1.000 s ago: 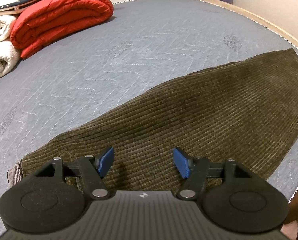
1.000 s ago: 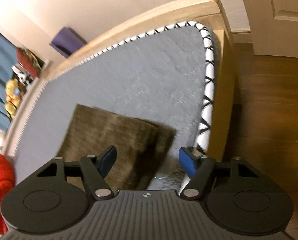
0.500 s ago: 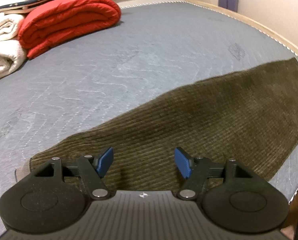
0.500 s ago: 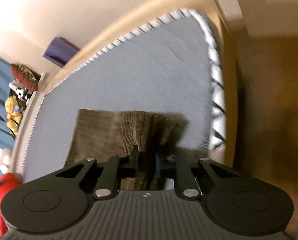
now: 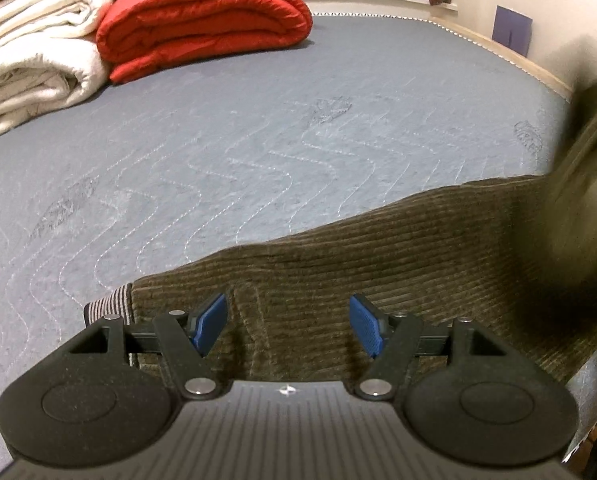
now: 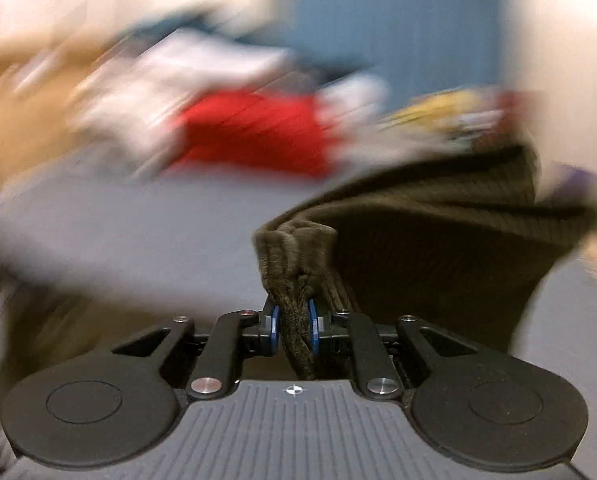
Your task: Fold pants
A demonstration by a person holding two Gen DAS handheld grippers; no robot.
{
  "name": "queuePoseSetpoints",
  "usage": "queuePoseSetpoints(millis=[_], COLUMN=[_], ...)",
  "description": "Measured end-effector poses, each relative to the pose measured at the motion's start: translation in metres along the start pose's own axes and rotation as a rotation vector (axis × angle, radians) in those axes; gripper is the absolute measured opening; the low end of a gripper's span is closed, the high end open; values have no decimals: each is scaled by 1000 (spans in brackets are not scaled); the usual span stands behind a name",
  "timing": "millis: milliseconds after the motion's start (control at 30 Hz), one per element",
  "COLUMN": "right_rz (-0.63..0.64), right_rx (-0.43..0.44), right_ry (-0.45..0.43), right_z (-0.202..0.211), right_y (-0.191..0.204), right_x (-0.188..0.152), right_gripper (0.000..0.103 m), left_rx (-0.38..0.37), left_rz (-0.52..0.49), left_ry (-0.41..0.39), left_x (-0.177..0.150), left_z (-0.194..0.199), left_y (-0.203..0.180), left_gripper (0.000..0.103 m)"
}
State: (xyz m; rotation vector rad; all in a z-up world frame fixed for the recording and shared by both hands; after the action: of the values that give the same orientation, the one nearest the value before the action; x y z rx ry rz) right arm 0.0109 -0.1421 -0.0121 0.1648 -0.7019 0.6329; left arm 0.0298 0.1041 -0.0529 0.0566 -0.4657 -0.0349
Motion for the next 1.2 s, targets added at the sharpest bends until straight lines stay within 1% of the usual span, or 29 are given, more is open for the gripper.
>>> queuePoseSetpoints(millis=[33,67,100,133,167,200,267,333,367,433,500,567,633,700,800,867,933,967,1000,1067,1133,1167,1200], right_rz=[56,110,161,195,218,210,104,-45,-110,-262,-437,-592,-726,-823,-921,-939,-897,-882,-856,-812,-734,-660,-571], right_rx=[66,112,147,161,159,170,206,218,204,132,5,-119,-200,-204,-104,-39,31,19,9,13,-10,-31,-52], right_ry=[90,159,200,210,195,179,146,118,102,62,43,82,156,214,259,253,237,229,217,183,131,95,59], right_z=[-19,-33,-40,-40,-37,-32,-24,-17,-12,-5,0,1,-3,-9,-18,-18,-16,-13,-11,-5,9,19,28], right_y=[22,40,54,61,63,60,40,5,-8,-48,-91,-128,-158,-175,-185,-184,-176,-171,-166,-157,-141,-129,-111], right_x=[-9,-18,-26,-30,-31,-29,-16,-4,-5,-6,-16,-37,-62,-82,-101,-103,-99,-96,-93,-86,-72,-65,-54], right_gripper=[19,20,23,27,38,52,64,66,67,72,85,88,88,88,88,88,67,61,49,37,34,33,32], left_rx=[-2,-5,-10,-17,-23,-32,-46,-59,-66,-76,-86,-95,-101,-104,-107,-116,-133,-147,-164,-214,-287,-318,-354], left_rz=[0,0,-1,-4,-7,-11,-19,-29,-37,-56,-74,-88,-101,-112,-119,-123,-127,-126,-123,-112,-98,-93,-91], left_ry=[3,4,3,1,-1,-3,-1,0,0,-3,-8,-13,-16,-15,-15,-19,-26,-30,-33,-42,-53,-60,-70], left_x=[0,0,1,1,1,2,5,8,10,13,15,17,18,18,21,22,24,26,28,32,38,40,43], left_z=[0,0,1,3,3,4,4,4,4,4,5,7,7,7,6,7,10,12,14,19,26,31,36], left_y=[0,0,-1,-2,-5,-7,-13,-21,-26,-36,-46,-55,-61,-66,-74,-80,-86,-90,-93,-100,-108,-112,-117], left_gripper=[73,73,73,73,74,74,75,75,75,75,75,75,75,75,75,75,75,75,75,75,76,78,82])
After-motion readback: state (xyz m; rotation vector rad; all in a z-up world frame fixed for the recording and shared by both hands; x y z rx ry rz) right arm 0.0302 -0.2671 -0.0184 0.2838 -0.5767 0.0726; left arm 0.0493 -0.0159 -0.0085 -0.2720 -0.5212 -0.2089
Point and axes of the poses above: each gripper's, at about its wrist camera, not at the fingertips, and z roughly against the way its jaws point, y to its left, x to its top, the point moved 4 cm from there along -z, roughly the way its jaws point, and after that the axes turned 15 degrees about y, right-handed, at the moved point
